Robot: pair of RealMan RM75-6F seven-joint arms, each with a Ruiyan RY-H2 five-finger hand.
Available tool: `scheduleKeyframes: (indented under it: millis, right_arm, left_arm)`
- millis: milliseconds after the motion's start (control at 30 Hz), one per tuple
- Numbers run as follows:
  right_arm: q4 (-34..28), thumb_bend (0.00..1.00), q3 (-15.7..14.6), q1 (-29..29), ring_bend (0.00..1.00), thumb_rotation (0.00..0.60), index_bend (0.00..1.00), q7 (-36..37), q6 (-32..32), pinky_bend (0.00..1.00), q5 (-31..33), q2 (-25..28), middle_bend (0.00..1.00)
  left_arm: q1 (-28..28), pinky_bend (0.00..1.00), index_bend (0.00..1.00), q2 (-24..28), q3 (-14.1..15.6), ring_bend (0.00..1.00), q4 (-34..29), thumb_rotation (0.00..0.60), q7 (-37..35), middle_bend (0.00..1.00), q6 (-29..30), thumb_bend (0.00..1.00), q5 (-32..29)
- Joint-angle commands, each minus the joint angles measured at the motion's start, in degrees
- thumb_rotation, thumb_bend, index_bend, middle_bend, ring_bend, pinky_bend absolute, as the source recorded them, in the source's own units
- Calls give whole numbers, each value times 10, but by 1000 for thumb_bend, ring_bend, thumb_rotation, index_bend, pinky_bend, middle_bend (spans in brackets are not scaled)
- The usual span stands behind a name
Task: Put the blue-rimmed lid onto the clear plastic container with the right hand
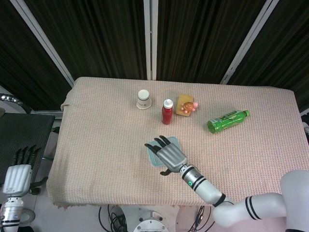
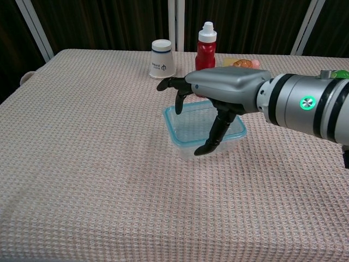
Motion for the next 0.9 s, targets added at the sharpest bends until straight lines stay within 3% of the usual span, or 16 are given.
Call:
scheduleKeyframes:
  millis: [33, 267, 900]
  right_arm:
    - [-28, 0, -37, -32, 0, 600, 0, 13, 13, 0, -57, 23, 268]
    - [-20, 0, -49, -48, 0, 600, 0, 9, -3, 0, -80, 21, 268]
    - [0, 0, -39, -60, 0, 600, 0, -36, -28, 0, -62, -1, 273]
  left_arm:
    - [-1, 0, 128, 0, 0, 0, -2, 600, 3, 47, 1, 58, 2]
    - [-1, 0, 128, 3, 0, 0, -11, 600, 12, 47, 1, 58, 2]
    - [1, 0, 128, 1, 1, 0, -9, 600, 11, 47, 1, 58, -1]
